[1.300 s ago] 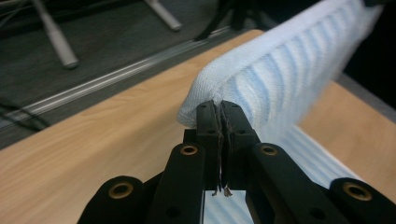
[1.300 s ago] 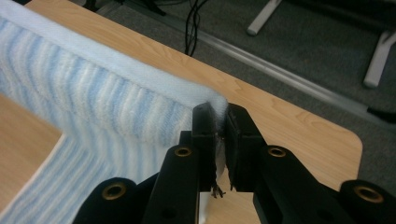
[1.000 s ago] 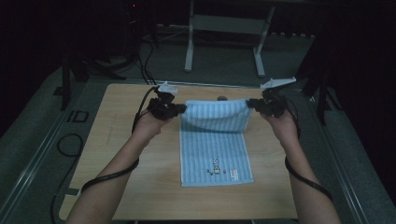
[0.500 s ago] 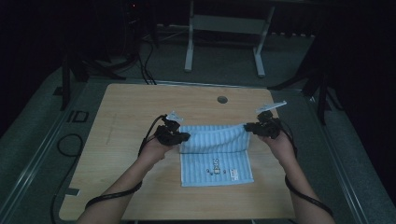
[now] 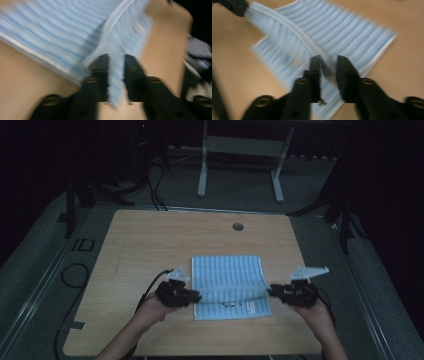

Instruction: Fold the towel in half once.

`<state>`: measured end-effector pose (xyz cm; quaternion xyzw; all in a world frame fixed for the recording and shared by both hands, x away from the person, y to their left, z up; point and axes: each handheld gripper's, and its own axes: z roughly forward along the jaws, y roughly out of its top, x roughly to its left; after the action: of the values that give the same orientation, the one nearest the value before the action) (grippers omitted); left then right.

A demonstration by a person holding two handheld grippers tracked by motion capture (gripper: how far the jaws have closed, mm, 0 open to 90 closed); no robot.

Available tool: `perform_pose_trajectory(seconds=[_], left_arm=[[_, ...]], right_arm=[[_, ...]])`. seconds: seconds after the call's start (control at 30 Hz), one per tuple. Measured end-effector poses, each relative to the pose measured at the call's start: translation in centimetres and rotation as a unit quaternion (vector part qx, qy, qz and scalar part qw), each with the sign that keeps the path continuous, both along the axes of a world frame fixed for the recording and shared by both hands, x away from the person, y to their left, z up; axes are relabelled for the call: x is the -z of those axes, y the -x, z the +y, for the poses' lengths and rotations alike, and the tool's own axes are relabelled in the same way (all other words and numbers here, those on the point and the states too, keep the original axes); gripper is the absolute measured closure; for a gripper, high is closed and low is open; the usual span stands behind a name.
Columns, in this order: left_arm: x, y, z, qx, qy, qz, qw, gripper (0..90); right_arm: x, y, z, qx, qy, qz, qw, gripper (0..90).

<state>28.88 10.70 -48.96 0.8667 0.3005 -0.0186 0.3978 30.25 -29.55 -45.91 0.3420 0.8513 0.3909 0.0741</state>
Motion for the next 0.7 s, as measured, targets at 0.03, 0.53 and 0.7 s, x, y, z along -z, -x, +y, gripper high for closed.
perform_pose_trajectory(seconds=[0.03, 0.53, 0.7], left_arm=[[0.4, 0.5, 0.2, 0.004, -0.004, 0.007, 1.0000, 60.5], [1.8, -0.8, -0.4, -0.007, -0.046, 0.015, 0.9988, 52.2], [1.9, -1.9, -0.4, -0.014, -0.068, 0.008, 0.9976, 47.2]], right_arm=[[1.1, 1.9, -0.9, 0.010, 0.011, 0.012, 0.9998, 61.4], [2.4, -0.8, 0.1, 0.028, 0.040, 0.017, 0.9987, 58.9], [2.5, -2.2, 0.9, 0.022, 0.044, 0.018, 0.9986, 57.4]])
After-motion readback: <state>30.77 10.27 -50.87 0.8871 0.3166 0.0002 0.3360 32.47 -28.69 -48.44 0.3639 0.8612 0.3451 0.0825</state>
